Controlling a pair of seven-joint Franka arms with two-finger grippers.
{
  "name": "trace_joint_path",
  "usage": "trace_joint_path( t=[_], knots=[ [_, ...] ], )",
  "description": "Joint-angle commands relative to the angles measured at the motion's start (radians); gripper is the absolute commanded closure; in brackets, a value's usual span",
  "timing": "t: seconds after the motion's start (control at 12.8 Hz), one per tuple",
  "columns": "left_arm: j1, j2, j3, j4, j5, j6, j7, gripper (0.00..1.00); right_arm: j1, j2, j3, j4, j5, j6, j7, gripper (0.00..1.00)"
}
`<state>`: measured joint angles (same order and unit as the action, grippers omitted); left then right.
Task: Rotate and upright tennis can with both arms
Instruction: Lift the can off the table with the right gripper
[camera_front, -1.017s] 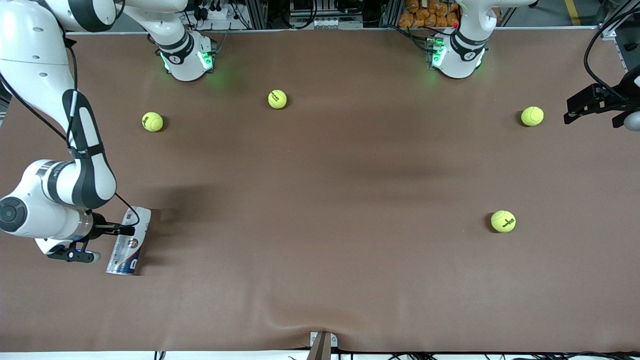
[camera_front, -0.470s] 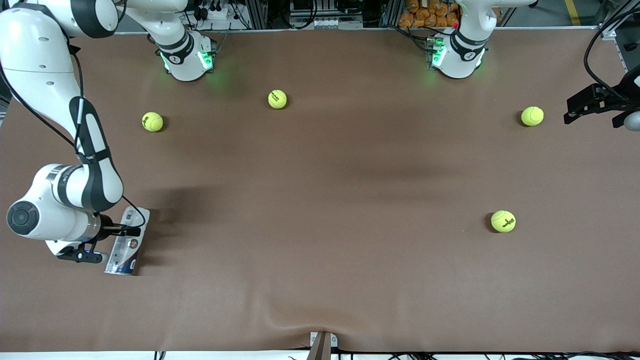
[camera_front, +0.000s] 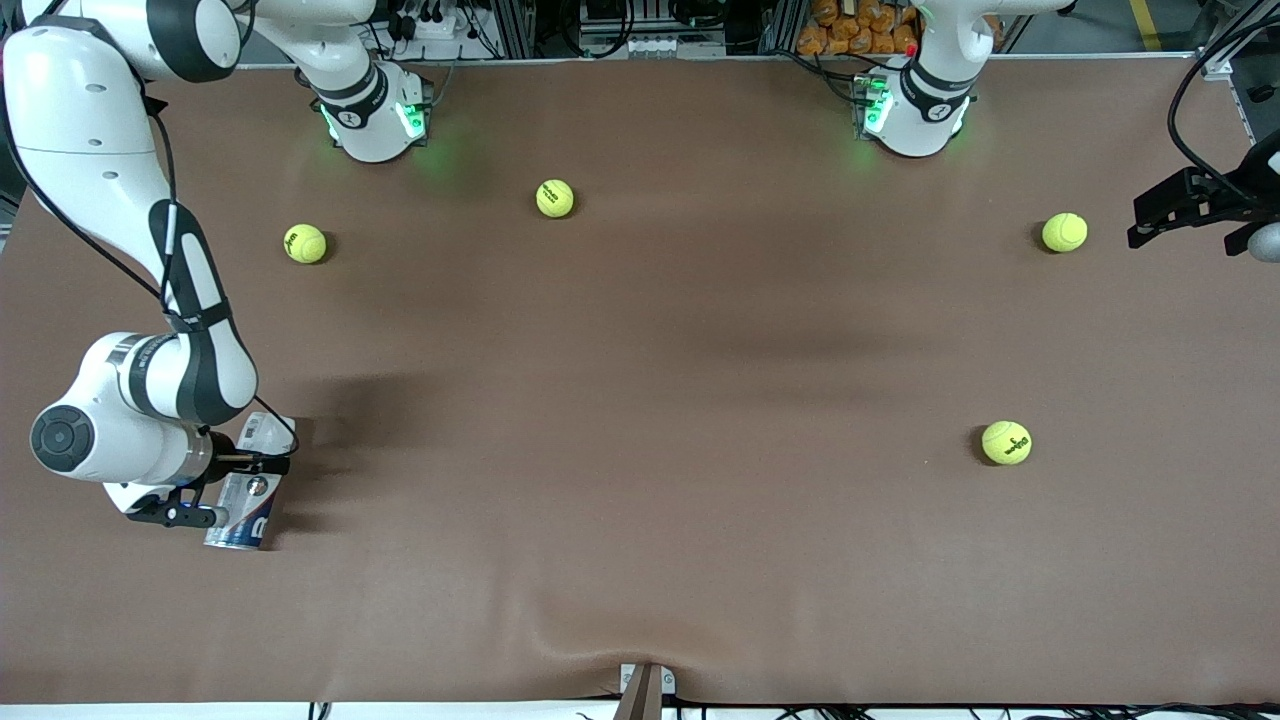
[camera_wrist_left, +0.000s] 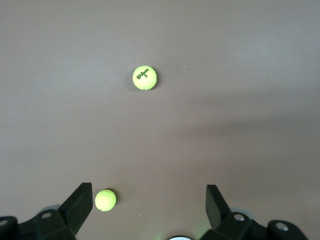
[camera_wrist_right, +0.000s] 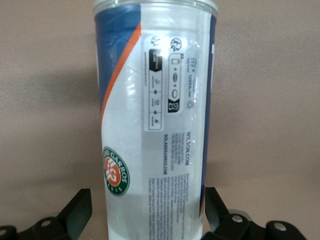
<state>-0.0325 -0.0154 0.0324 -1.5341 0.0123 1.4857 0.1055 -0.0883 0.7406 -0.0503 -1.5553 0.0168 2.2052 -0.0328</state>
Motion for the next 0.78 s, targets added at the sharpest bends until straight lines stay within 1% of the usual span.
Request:
trace_joint_path(
  t=[0.0, 0.7],
  knots=[
    [0.003, -0.005, -0.003, 0.006, -0.012, -0.004, -0.009, 0.00, 0.013, 0.026, 0.003, 0.021, -0.003, 0.030, -0.010, 0.00],
    [0.005, -0.003, -0.003, 0.006, -0.012, -0.002, -0.009, 0.00, 0.015, 0.040, 0.003, 0.021, -0.006, 0.056, -0.015, 0.00]
  ],
)
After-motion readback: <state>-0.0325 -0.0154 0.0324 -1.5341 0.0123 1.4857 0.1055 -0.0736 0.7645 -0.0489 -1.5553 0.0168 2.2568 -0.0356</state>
